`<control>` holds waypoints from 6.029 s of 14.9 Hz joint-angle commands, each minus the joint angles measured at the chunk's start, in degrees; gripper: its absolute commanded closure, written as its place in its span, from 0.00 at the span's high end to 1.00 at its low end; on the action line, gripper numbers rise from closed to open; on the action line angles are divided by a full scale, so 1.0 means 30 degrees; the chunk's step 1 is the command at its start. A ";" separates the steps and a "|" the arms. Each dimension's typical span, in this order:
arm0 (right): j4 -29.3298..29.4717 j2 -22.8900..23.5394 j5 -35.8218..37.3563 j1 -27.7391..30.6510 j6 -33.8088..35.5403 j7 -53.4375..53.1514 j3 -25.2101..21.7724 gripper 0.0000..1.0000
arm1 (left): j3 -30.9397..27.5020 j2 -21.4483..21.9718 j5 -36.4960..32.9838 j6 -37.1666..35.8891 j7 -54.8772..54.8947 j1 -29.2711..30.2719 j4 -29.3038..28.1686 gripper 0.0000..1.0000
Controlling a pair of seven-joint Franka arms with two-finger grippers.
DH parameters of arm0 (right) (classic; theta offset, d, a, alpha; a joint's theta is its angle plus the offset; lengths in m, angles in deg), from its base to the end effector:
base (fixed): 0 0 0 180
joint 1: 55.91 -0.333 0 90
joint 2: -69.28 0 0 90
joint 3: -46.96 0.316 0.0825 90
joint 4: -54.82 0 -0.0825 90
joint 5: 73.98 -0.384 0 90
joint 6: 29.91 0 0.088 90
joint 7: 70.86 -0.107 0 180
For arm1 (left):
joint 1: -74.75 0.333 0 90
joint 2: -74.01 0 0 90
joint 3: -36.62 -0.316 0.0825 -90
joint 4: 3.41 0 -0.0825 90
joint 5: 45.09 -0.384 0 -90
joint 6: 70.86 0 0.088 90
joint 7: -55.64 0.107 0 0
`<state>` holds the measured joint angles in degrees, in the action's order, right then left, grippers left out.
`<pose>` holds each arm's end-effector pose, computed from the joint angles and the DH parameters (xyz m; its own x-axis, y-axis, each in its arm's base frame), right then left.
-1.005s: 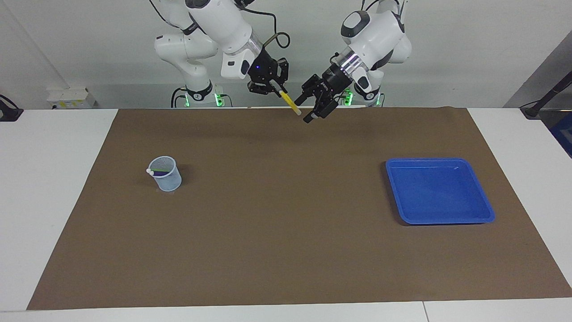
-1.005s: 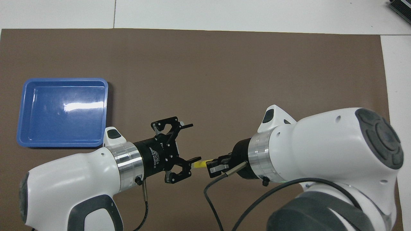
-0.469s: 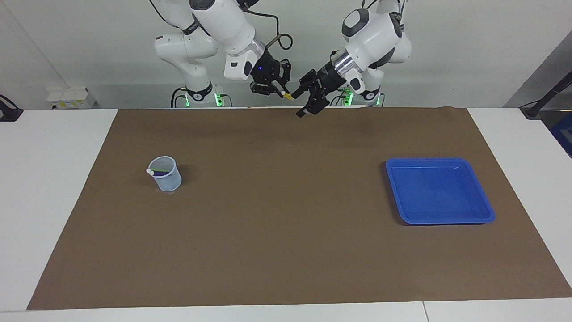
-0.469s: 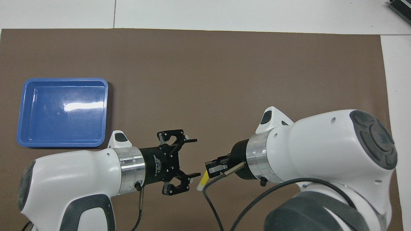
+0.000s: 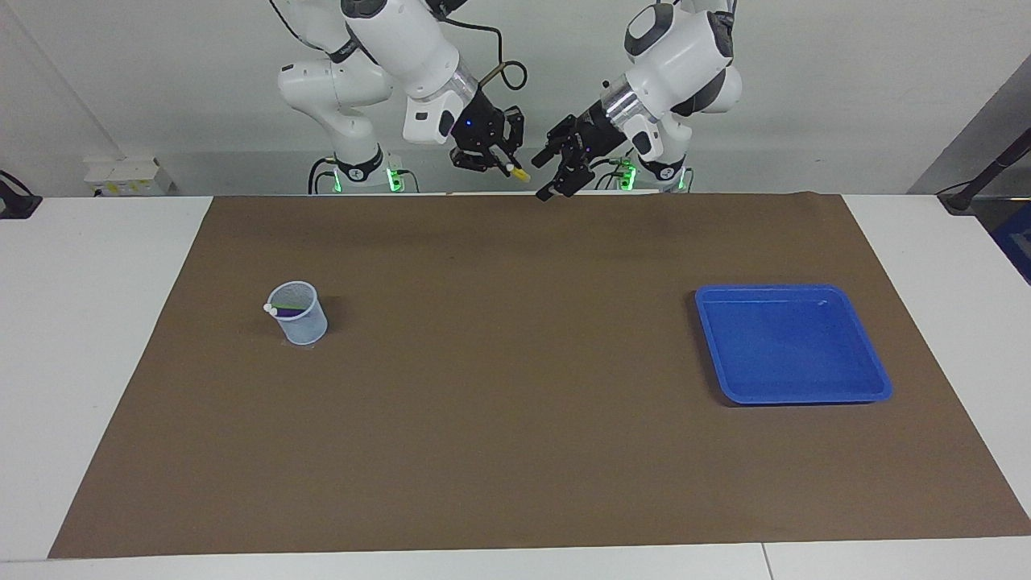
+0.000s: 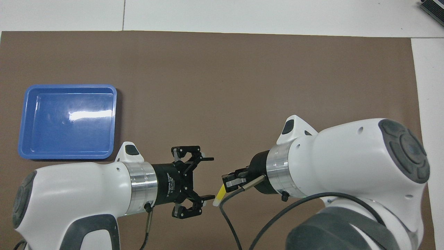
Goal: Right arm passes pens to left for tray arrangement
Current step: 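Lift the yellow pen toward the left gripper while the left gripper approaches, then close the left gripper on the yellow pen and open the right gripper, then carry the yellow pen to the tray with the left gripper while the right gripper returns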
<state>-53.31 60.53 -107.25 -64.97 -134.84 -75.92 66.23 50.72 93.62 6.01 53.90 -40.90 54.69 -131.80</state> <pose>0.4388 0.2992 0.5848 0.9624 0.2714 0.0096 0.2396 -0.8319 -0.5006 0.3773 -0.3041 0.5398 0.0488 0.7243 -0.6878 0.9987 -0.0446 0.0238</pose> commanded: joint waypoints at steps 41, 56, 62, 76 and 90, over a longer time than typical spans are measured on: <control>-0.0696 -0.0364 -0.0745 0.0239 -0.1966 0.0048 0.0022 0.00 | 0.2186 0.1404 -0.0218 0.1333 -0.2683 0.0153 -0.1148 0.00; -0.0667 -0.0364 -0.0745 0.0327 -0.1879 -0.0011 -0.0007 1.00 | 0.2157 0.1404 -0.0276 0.0835 -0.2536 0.0329 -0.1089 0.00; -0.0667 -0.0277 0.1499 0.1643 -0.1470 0.0223 -0.0096 1.00 | 0.2128 0.1376 -0.1505 0.0223 -0.1837 0.0561 -0.1089 0.00; -0.2278 0.1563 0.9624 0.8559 -0.0734 2.1772 -0.0096 1.00 | 0.2098 0.1346 -0.8124 -0.7335 1.5141 0.6502 0.0317 0.00; -0.0140 0.6430 1.3173 1.0199 -0.3196 2.5829 -0.0008 0.84 | 0.2069 -0.0291 -1.5038 -0.5701 3.1941 1.3248 0.0463 0.00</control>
<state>-55.24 78.07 -68.39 -35.70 -144.70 0.61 65.17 56.24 95.22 -36.19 34.43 51.69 93.56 -131.01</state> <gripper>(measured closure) 0.101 0.815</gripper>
